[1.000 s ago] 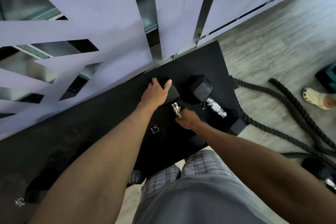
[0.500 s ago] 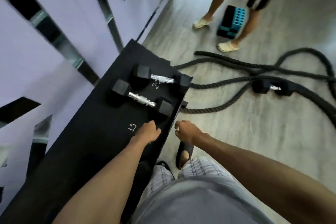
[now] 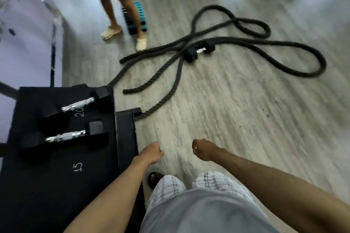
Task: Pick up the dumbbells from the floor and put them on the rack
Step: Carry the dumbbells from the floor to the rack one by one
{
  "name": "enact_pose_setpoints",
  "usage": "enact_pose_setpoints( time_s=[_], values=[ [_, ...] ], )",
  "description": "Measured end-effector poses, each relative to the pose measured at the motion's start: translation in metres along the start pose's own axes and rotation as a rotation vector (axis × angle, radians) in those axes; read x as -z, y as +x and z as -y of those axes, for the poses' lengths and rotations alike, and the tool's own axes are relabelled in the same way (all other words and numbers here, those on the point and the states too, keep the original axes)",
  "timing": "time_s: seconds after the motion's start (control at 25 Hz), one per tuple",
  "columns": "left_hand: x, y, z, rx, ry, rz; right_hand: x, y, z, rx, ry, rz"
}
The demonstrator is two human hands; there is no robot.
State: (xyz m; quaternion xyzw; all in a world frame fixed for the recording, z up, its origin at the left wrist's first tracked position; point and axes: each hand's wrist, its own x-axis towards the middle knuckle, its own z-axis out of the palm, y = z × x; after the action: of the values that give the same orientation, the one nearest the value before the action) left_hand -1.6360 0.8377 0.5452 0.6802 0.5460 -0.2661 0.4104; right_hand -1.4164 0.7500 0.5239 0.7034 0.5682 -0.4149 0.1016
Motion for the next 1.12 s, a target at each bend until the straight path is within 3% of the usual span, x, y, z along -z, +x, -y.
enact_pose_setpoints(
  time_s=[0.4,0.88,1.12],
  values=[
    [-0.136,0.007,-0.281,-0.295,0.397,0.152,-0.064,-0.155,-0.256,-0.292,0.460,-0.142],
    [-0.332,0.005,-0.577,-0.622,0.889,0.389,-0.117,-0.303,-0.458,-0.731,1.007,-0.370],
    [-0.418,0.022,-0.730,-0.678,1.003,0.500,-0.112,-0.353,-0.587,-0.921,1.191,-0.449]
  ],
)
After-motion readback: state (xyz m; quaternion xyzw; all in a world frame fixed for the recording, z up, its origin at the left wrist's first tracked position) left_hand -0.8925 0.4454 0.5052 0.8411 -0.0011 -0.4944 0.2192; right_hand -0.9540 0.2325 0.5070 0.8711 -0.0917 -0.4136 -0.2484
